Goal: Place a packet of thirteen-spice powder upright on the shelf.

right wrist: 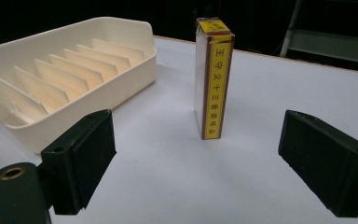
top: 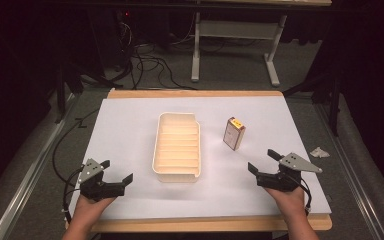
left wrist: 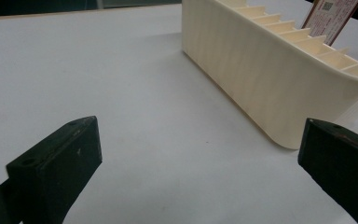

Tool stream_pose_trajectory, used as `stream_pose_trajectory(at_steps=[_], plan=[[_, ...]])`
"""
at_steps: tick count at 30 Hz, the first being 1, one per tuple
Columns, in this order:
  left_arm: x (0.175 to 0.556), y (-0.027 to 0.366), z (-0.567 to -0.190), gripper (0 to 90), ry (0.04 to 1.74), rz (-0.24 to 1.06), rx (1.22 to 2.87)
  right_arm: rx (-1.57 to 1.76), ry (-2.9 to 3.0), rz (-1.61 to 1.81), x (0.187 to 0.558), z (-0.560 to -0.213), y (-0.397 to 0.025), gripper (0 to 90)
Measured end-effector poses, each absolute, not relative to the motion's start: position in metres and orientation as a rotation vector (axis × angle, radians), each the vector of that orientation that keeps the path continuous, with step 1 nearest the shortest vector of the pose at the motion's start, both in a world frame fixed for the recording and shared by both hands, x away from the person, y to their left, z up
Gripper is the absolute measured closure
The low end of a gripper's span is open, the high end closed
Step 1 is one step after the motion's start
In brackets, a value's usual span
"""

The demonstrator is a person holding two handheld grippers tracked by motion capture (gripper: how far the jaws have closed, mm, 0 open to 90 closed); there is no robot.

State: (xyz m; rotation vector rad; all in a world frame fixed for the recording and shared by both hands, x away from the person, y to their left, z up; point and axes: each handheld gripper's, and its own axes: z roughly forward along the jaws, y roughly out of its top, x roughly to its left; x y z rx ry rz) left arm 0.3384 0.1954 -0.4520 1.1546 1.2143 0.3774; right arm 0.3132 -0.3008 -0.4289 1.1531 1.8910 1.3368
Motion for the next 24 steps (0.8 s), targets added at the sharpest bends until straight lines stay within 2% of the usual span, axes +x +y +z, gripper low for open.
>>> stream_pose_trajectory(at_steps=[16,24], plan=[[0.324,0.204,-0.45,0.0,1.234,0.376,1.123,1.229,1.88,1.318,0.321,-0.433,-0.301,7.0],[0.292,0.204,-0.45,0.0,1.218,0.38,1.138,1.185,1.904,1.309,0.302,-0.431,-0.297,7.2]])
